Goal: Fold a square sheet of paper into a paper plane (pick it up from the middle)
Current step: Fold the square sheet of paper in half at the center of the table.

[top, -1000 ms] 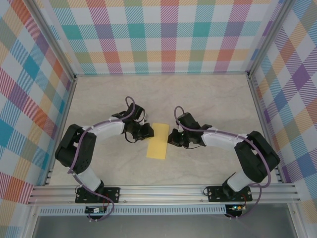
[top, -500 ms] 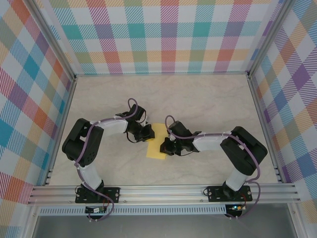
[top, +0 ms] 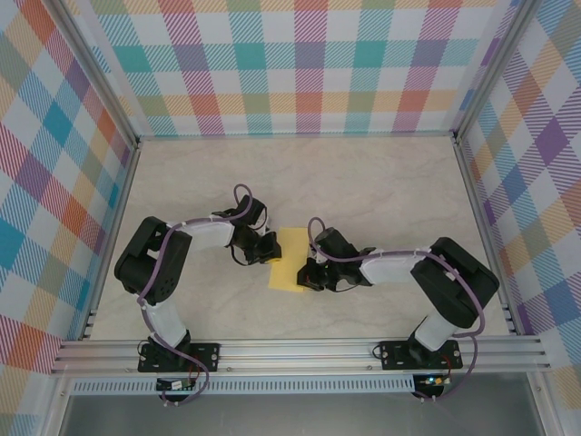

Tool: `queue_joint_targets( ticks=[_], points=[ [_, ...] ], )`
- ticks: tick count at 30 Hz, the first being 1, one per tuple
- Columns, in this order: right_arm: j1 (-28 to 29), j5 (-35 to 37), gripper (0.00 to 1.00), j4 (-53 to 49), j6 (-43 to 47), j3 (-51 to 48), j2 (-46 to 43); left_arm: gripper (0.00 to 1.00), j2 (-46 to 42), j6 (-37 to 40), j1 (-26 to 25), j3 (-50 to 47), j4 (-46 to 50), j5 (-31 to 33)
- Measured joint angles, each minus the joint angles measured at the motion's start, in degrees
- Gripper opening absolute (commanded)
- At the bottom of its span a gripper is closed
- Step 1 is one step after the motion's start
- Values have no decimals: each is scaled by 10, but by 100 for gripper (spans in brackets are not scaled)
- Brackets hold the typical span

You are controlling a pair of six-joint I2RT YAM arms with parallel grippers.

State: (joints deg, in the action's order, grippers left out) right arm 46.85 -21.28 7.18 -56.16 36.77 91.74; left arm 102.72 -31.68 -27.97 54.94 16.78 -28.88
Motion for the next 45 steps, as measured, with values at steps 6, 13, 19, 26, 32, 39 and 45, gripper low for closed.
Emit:
queue_joint_targets(
  ticks=[6,13,19,26,32,39,45],
  points=[
    [2,-9,7,14,-4,-9,9,7,0,0,0,-1,-2,0],
    [1,1,8,-28,8,-5,7,7,0,7,0,-2,-3,0],
    [-54,17,9,-95,29,62,-24,7,0,13,0,-2,-3,0],
    [-97,-6,9,-54,31,114,51,9,0,13,0,3,7,8],
    [-97,-21,9,-48,35,123,120,10,0,13,0,5,13,10],
    [-106,-23,12,-81,71,136,102,10,0,13,0,8,24,10],
    [-153,-46,11,-83,96,195,88,10,0,16,0,9,27,9]
  ],
)
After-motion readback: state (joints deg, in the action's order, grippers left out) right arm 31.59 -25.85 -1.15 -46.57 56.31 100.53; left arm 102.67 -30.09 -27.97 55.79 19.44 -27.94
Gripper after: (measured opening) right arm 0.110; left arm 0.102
